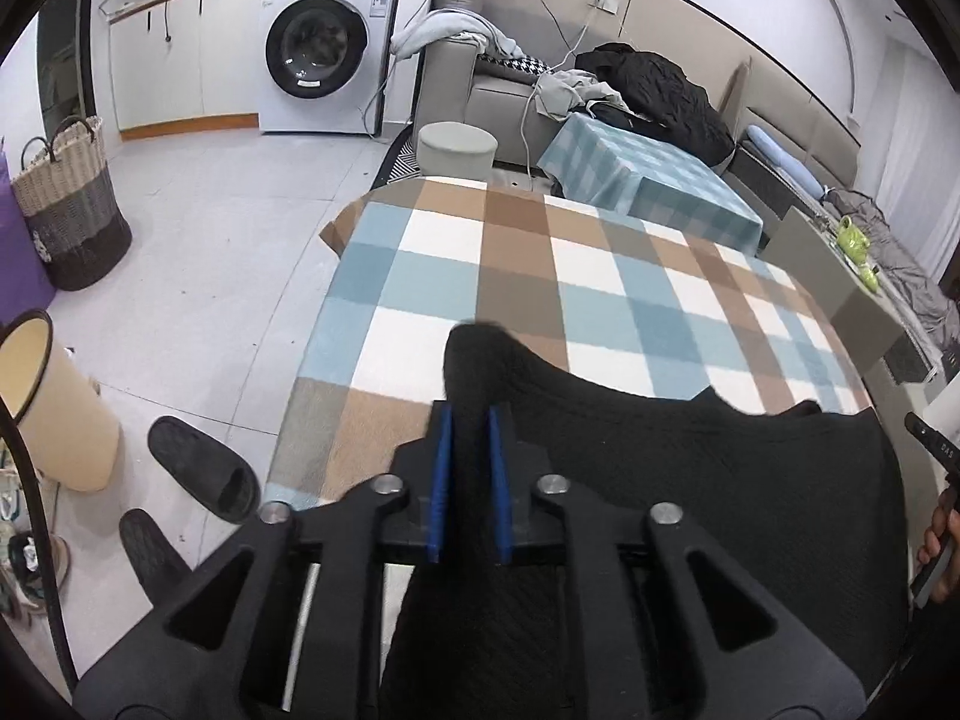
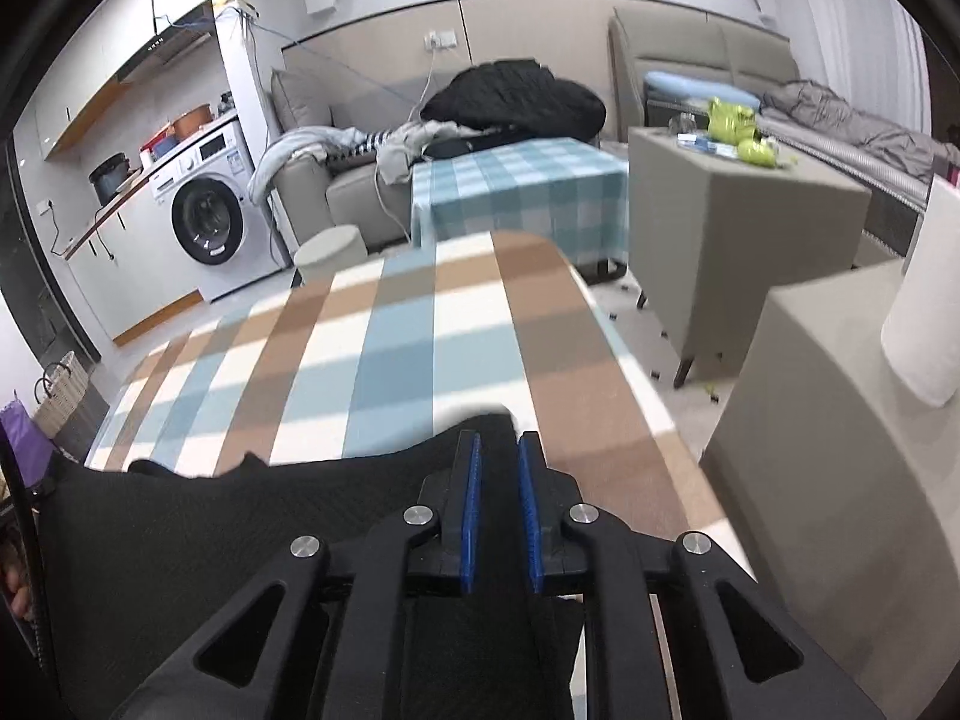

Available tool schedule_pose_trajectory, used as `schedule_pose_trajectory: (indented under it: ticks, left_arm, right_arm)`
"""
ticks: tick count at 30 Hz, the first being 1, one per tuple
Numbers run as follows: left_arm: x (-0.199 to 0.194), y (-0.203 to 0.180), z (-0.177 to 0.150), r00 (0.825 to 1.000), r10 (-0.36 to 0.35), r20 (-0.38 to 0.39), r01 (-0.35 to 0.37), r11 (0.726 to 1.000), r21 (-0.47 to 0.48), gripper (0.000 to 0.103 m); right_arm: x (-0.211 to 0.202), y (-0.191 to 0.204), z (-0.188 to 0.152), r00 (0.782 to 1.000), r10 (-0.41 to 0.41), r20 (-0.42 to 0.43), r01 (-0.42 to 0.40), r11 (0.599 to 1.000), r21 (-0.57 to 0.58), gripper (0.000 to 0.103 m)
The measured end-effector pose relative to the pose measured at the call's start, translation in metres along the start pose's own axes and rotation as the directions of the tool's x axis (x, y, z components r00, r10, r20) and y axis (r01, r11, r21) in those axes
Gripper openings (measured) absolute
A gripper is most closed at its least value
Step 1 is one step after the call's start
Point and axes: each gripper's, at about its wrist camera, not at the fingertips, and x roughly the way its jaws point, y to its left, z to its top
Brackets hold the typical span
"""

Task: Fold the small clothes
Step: 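Pinch the black sweater's edge with both grippers and fold it over, then open both grippers and smooth the folded sweater flat into a square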

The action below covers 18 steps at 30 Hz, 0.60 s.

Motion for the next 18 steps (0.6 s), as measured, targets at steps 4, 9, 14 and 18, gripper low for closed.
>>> schedule_pose_trajectory:
  ticks: [4,9,14,18]
  left_arm:
    - [-0.017,0.001,-0.016,0.999,0.014,0.030,-0.014,1.000,0.012,0.049]
    - [-0.045,-0.014,-0.049,1.000,0.008,0.008,-0.009,0.998,0.056,0.054]
    - [-0.074,-0.042,-0.096,0.999,0.022,-0.031,-0.019,0.994,0.105,0.062]
    - [-0.099,-0.071,-0.134,0.998,0.009,-0.055,0.000,0.988,0.152,0.068]
  right_arm:
    - [-0.009,0.002,-0.018,0.998,0.023,-0.054,-0.025,0.999,-0.033,0.021]
    - [-0.036,0.019,-0.048,0.991,0.092,-0.093,-0.100,0.991,-0.088,0.054]
    - [-0.064,0.036,-0.085,0.976,0.157,-0.154,-0.178,0.975,-0.134,0.067]
    - [-0.089,0.040,-0.115,0.970,0.173,-0.174,-0.196,0.973,-0.124,0.076]
